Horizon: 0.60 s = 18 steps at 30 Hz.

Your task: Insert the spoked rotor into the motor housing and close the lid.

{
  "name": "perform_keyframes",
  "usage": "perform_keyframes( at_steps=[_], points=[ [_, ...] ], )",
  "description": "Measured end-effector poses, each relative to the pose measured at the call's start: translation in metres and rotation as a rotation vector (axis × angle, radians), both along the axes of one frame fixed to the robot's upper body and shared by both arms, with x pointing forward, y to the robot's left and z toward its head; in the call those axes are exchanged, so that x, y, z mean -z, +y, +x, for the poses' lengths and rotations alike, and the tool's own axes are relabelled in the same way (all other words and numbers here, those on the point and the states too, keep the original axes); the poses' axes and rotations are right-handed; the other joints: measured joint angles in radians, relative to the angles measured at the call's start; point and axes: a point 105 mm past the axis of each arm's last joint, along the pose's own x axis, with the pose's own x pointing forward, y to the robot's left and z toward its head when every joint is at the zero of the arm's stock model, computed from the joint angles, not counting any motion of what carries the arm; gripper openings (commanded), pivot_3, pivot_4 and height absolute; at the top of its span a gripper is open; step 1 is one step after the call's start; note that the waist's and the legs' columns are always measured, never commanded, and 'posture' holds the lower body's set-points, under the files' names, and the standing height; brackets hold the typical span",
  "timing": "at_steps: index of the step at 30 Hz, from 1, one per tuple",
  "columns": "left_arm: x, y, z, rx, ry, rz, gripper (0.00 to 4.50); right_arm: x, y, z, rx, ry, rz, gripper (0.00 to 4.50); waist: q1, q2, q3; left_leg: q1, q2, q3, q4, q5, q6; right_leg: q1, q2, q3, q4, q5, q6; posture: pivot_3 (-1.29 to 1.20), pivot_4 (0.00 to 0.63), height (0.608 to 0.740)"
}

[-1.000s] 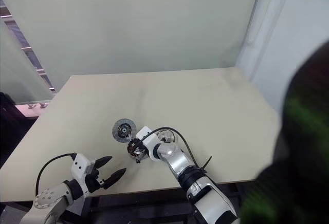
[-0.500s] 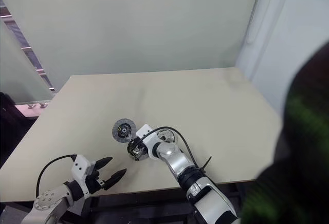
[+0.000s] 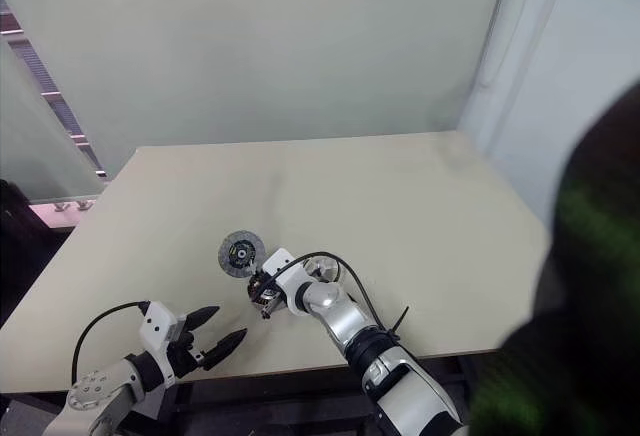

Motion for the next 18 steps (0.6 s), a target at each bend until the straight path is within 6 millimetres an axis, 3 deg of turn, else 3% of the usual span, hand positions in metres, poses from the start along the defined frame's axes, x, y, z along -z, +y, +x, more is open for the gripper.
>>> perform_keyframes(
  at_steps=[10,18],
  points=[
    [0.0001,-0.0007,-0.0001,-0.007,-0.006,-0.005,4.5,-0.0066,-0.0035,0.0069,0.05,-0.011,0.048,0.04,0.0,0.0,0.0,0.0,0.0,0.0,0.0,0.0,0.0,0.0,0.0,0.0,0.0,0.0,0.0,0.0,0.0,0.74],
    [0.0002,-0.0016,-0.0001,-0.003,-0.006,-0.005,4.5,-0.0023,-0.0004,0.0014,0.018,-0.004,0.026,0.04,0.0,0.0,0.0,0.0,0.0,0.0,0.0,0.0,0.0,0.0,0.0,0.0,0.0,0.0,0.0,0.0,0.0,0.74]
  ],
)
